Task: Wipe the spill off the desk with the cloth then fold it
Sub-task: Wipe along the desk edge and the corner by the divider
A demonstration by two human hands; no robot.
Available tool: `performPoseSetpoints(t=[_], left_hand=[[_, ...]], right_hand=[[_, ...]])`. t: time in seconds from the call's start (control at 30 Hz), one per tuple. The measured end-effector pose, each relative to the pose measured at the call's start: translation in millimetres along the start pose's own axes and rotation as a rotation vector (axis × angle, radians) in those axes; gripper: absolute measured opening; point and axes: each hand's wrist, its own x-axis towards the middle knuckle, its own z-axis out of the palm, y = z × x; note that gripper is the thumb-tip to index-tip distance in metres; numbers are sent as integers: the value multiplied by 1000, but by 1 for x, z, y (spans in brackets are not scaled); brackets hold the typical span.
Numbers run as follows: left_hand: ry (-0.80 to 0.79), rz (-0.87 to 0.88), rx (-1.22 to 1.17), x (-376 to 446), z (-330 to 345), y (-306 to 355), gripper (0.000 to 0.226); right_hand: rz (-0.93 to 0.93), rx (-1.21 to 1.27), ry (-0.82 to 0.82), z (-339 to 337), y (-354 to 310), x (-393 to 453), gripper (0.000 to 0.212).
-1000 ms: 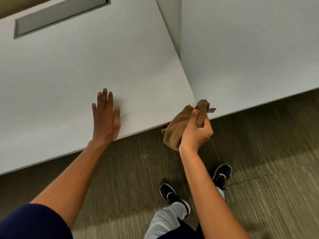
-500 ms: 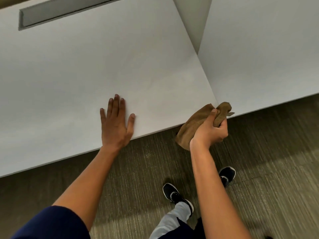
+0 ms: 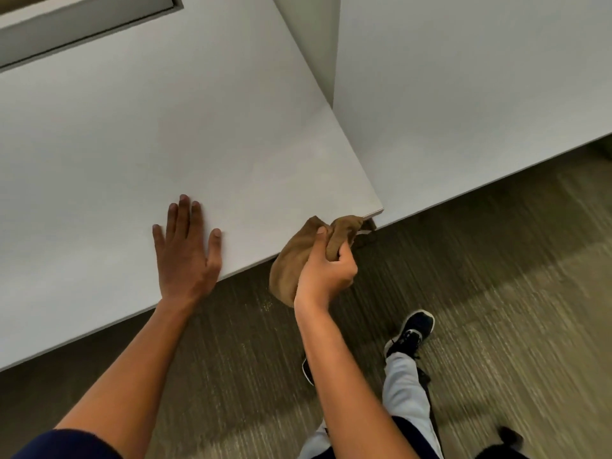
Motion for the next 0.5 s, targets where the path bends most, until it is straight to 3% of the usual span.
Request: performPoseSetpoints(t=[0.3,0.43,0.5], left_hand=[[2,-1,9,0,0,0,70],[5,-3,18,1,1,0,70],[4,-5,19,1,0,1,69]], right_hand=[[-2,37,141,-19,-28,66,7],[10,60,162,-16,-34,73,4],[15,68,159,-10,-29,58,13]])
